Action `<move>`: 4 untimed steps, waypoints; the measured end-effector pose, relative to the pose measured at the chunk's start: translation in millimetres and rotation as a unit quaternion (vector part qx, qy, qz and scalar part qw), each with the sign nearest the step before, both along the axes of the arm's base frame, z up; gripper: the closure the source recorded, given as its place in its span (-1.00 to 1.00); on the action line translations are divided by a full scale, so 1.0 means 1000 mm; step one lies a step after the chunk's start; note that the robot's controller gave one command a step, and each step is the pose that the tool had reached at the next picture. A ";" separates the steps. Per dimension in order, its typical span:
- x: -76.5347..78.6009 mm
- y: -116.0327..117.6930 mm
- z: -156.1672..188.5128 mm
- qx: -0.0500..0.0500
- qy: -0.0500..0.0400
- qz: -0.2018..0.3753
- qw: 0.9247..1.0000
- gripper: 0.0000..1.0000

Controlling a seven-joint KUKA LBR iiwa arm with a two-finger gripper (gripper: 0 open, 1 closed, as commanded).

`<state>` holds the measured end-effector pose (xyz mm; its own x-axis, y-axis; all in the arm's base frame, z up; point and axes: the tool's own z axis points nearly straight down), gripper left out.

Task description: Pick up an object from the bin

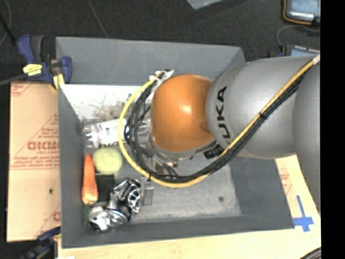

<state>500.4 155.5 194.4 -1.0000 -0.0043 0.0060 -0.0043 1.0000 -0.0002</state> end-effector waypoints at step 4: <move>0.010 -0.013 -0.111 0.002 -0.007 -0.107 0.994 1.00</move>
Offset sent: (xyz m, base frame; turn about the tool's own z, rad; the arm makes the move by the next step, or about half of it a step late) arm 0.0029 -0.0181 -0.0912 0.0261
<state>510.6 142.2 83.2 -0.9782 0.2077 -0.0080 0.2076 0.9782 0.0061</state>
